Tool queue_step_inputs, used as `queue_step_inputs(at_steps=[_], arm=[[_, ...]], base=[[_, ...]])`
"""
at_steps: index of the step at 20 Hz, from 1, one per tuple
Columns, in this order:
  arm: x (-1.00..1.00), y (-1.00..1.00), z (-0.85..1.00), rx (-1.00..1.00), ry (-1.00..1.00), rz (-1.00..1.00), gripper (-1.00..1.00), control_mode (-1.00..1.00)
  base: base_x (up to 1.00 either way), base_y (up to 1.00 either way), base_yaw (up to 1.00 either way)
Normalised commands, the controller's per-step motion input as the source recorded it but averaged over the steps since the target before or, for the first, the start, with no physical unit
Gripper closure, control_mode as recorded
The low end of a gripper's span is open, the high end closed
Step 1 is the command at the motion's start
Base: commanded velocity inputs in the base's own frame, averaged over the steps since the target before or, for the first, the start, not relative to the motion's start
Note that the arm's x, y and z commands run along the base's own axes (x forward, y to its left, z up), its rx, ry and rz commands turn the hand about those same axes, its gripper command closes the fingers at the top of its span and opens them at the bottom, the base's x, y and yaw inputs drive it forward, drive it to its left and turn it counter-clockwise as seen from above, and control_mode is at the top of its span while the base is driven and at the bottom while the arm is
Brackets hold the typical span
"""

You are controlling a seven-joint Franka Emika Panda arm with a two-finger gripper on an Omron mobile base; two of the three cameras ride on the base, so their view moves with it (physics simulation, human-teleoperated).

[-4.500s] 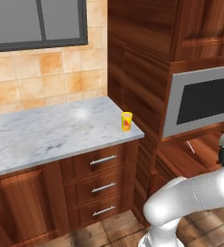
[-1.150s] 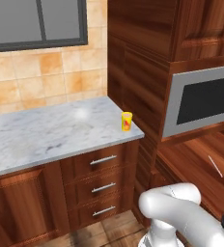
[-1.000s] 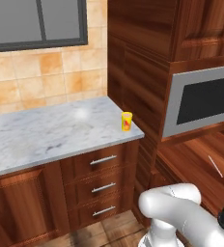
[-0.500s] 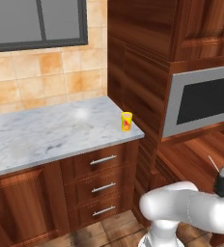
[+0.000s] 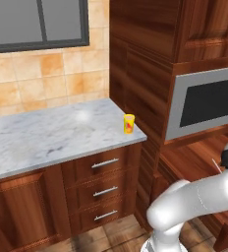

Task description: Pick up the straw from the right drawer and put it inside the smoothie cup.

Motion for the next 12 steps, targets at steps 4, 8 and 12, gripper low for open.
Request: queue_step_inputs(at_steps=[4,8,12], arm=[[0.11,0.08,-0.33,0.03,0.04,0.06,-1.0,-1.0],[0.26,0.0,-0.62,0.03,0.11,0.03,-1.0,-1.0],[0.45,0.0,-0.82,0.0,0.1,0.08,-1.0,-1.0]], base=[[0.0,0.0,0.0],[0.0,0.0,0.0],[0.0,0.0,0.0]])
